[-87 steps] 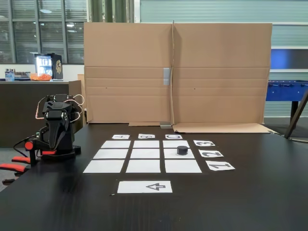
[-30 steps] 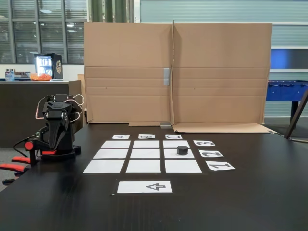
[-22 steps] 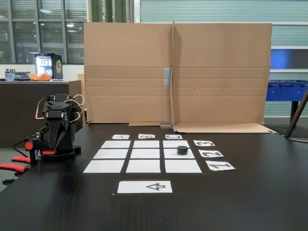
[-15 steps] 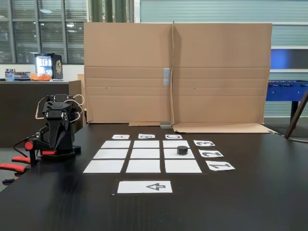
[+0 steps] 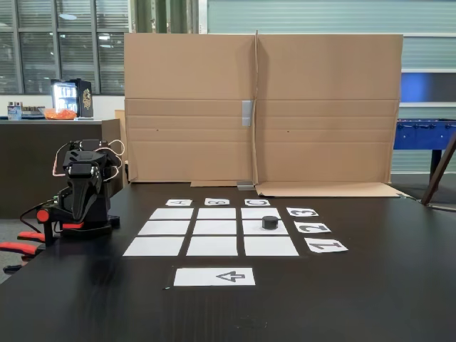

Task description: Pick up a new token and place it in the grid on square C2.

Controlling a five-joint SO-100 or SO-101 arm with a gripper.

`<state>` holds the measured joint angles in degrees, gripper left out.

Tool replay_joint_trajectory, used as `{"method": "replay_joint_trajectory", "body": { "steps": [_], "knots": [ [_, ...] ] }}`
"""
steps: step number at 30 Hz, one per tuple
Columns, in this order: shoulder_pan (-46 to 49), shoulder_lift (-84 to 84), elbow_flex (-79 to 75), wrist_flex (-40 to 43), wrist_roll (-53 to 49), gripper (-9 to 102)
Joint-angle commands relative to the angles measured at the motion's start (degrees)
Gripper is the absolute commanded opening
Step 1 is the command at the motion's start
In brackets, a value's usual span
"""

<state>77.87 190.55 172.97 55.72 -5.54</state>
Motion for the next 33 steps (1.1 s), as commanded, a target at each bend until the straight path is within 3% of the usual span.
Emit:
{"method": "replay_joint_trajectory", "body": {
  "steps": [1, 33],
  "knots": [
    [-0.3, 0.0, -0.3, -0.4, -0.2, -1],
    [-2.5, 0.0, 0.2, -1.8, -1.5, -1]
  ]
}}
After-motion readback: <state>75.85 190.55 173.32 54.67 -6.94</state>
